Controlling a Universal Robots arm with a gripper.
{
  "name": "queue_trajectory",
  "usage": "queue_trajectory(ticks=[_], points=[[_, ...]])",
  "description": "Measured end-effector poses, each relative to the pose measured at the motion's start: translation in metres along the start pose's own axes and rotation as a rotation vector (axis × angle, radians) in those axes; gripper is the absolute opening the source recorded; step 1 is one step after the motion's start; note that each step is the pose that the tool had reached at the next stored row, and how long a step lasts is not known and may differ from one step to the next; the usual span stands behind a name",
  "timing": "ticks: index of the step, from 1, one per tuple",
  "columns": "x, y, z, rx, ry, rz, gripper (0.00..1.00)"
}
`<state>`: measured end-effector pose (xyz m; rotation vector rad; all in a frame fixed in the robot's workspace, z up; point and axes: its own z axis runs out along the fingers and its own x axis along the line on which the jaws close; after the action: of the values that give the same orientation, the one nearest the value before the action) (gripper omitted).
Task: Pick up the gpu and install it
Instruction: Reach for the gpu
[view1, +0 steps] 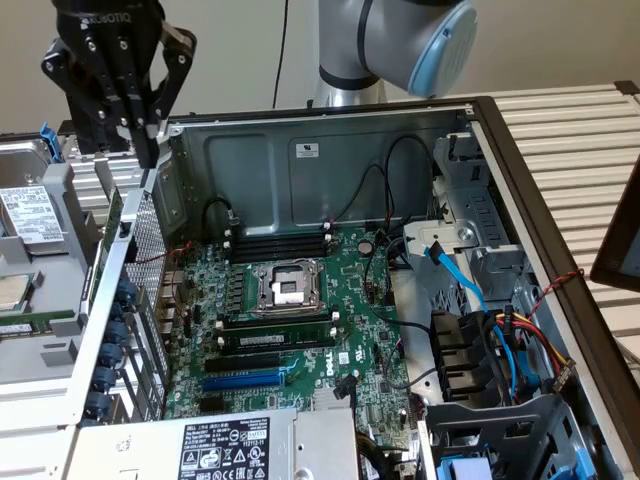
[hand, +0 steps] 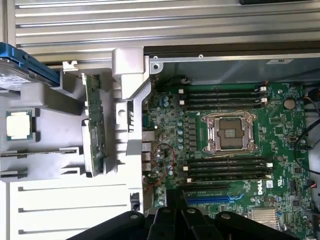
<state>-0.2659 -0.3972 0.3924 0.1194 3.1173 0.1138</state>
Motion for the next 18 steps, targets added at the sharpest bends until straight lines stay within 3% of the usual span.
queue_trajectory(ticks=[3,9,18], points=[[0.013,-0.0009,-0.0002,-0.0028,0.0002,0.000,0.11],[0.039,-0.0011,-0.0003,-0.0144,0.0016,0.000,0.11],[0.081,0.0074,0.0010,-0.0155,0.0017,0.000,0.11]])
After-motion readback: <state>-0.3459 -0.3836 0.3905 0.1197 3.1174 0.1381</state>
